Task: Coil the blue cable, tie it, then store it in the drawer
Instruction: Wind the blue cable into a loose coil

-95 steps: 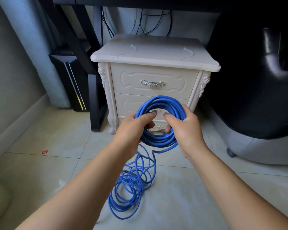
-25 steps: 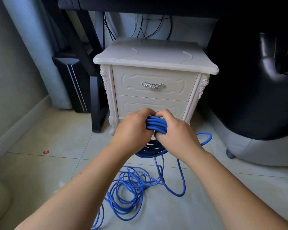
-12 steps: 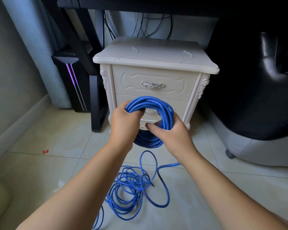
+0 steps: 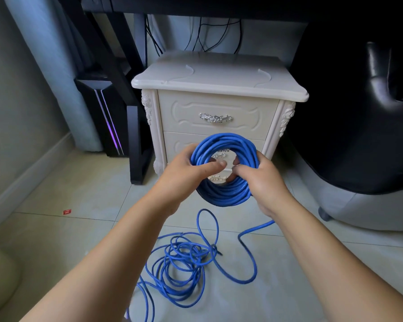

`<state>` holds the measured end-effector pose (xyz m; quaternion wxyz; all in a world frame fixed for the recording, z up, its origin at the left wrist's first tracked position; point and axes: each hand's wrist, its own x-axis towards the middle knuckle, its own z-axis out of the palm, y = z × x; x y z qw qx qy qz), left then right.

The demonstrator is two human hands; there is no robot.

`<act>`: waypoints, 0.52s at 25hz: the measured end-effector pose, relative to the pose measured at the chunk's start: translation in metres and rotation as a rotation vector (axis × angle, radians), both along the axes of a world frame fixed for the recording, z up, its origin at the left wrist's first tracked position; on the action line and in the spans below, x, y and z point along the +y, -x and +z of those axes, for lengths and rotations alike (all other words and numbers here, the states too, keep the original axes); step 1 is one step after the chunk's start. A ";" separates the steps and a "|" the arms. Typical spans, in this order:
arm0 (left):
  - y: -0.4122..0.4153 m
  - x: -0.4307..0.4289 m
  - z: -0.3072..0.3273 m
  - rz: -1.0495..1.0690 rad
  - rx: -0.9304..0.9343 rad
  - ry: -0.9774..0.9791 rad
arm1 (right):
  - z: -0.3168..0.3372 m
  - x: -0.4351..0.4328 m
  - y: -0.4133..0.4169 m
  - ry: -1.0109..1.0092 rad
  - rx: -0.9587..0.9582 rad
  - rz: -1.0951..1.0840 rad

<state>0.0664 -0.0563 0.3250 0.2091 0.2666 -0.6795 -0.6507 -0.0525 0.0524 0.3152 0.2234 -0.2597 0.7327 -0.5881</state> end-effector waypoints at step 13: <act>0.005 0.010 -0.003 0.132 -0.105 0.668 | 0.004 0.009 -0.006 -0.442 0.617 0.212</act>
